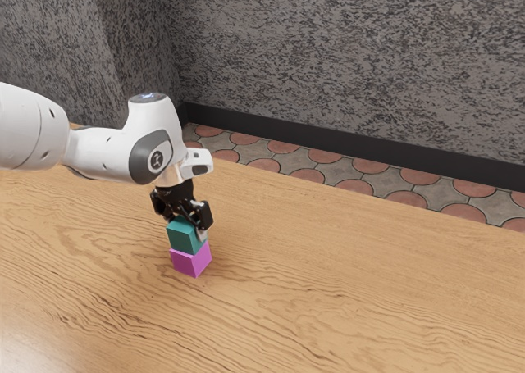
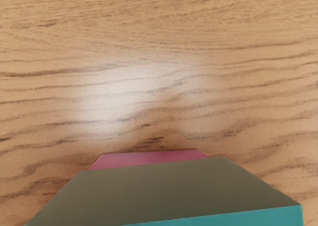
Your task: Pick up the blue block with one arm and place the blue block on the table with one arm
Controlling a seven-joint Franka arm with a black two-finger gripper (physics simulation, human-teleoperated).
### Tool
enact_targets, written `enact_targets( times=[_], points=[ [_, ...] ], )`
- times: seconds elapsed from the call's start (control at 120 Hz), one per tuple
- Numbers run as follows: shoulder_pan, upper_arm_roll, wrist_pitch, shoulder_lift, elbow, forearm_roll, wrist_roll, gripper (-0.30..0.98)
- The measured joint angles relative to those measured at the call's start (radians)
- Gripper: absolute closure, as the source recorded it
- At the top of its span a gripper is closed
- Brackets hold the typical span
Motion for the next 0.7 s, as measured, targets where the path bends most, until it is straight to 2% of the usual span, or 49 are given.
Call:
enact_targets(
  times=[0.2,0.533,0.633,0.7],
  points=[
    [-0.001,0.000,0.002,0.000,0.000,0.003,-0.006,0.25],
    [-0.008,0.000,0.002,-0.011,0.019,0.025,-0.019,0.29],
    [-0.008,0.001,-0.001,-0.020,0.066,0.047,-0.023,0.30],
    [-0.005,0.001,-0.013,0.072,0.212,0.055,-0.025,0.31]
  ],
)
